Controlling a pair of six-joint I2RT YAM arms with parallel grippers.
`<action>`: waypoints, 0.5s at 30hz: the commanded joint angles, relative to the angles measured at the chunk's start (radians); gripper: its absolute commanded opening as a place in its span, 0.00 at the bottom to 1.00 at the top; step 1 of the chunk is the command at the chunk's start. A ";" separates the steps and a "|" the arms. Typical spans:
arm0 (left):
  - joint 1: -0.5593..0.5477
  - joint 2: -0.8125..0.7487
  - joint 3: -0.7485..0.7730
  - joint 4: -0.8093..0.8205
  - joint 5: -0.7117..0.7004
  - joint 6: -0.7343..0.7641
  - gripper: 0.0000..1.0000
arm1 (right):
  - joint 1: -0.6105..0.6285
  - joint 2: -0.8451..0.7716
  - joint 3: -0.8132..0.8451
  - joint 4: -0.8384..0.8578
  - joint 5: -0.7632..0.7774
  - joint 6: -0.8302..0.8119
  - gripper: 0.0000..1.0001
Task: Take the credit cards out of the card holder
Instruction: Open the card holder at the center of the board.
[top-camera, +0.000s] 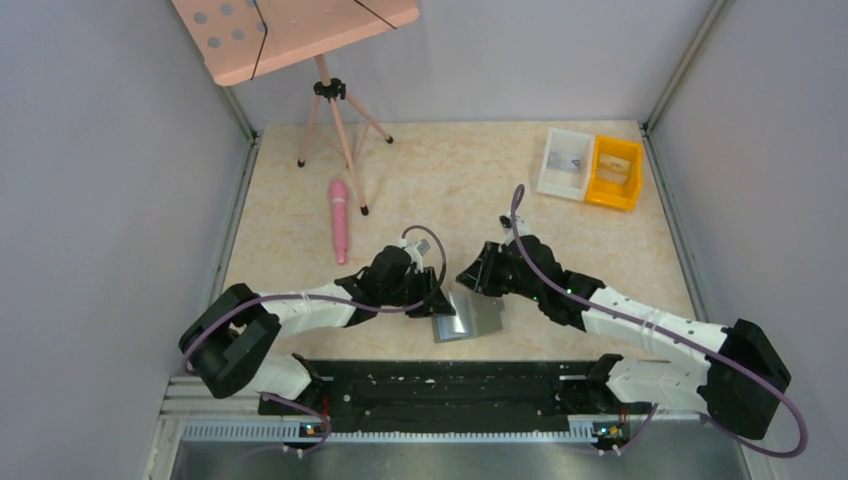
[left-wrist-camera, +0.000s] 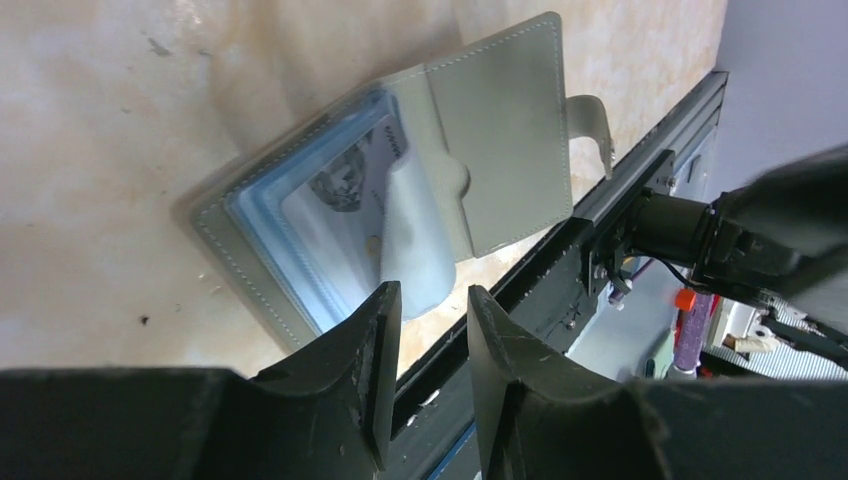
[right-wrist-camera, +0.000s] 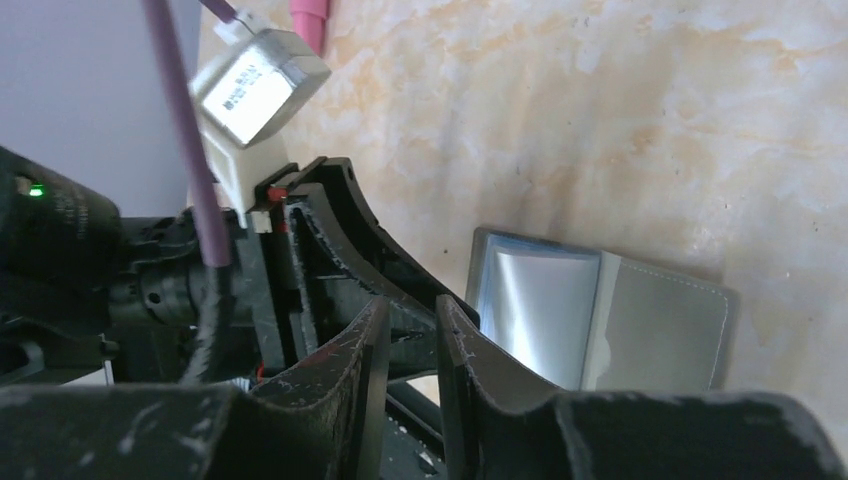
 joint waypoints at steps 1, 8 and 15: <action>-0.021 0.011 0.026 0.095 0.023 -0.023 0.36 | -0.001 0.041 -0.011 0.100 -0.038 0.047 0.23; -0.043 -0.004 0.009 0.117 -0.010 -0.046 0.34 | 0.000 0.021 -0.013 0.053 0.036 0.017 0.27; -0.041 -0.226 -0.036 -0.106 -0.266 -0.025 0.33 | 0.079 0.094 0.029 -0.029 0.117 0.019 0.42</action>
